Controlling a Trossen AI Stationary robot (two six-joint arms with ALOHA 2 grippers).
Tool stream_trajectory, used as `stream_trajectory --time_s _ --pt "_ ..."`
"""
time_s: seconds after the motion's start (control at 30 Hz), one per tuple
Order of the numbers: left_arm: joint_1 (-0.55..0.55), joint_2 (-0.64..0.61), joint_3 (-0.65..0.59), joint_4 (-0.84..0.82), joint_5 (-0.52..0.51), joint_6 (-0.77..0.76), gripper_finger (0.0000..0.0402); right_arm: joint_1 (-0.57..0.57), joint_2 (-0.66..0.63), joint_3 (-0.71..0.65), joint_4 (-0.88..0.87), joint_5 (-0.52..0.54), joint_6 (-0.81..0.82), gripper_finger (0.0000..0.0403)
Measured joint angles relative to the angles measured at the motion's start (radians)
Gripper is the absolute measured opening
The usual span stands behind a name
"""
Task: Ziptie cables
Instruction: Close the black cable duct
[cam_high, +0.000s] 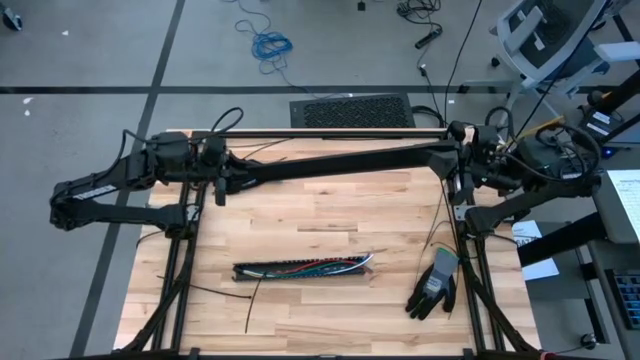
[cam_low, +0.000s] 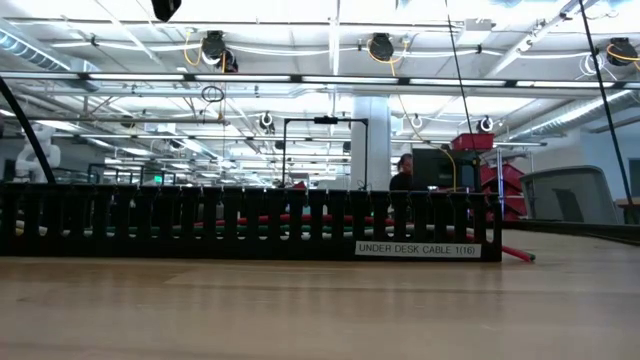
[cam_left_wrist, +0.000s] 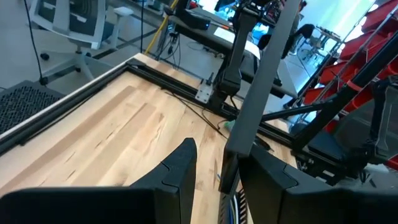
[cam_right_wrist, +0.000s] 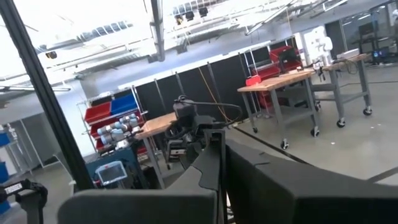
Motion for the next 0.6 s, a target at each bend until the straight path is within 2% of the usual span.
stream_trajectory --time_s 0.3,0.37,0.47,0.6 --pt "0.0 0.025 0.0 0.069 0.022 0.008 0.0108 0.0 -0.001 0.0 0.02 -0.016 -0.007 0.0" --pt "0.0 0.026 0.0 0.071 0.022 0.011 0.0089 0.0 -0.001 0.0 0.015 -0.019 -0.006 0.0" --pt "0.0 0.026 0.0 0.075 0.026 0.036 0.0026 0.0 -0.001 0.0 -0.005 -0.014 -0.003 0.0" --pt "-0.002 0.025 0.0 0.101 0.038 0.035 0.0007 -0.001 -0.004 0.003 -0.05 -0.002 0.025 0.0"
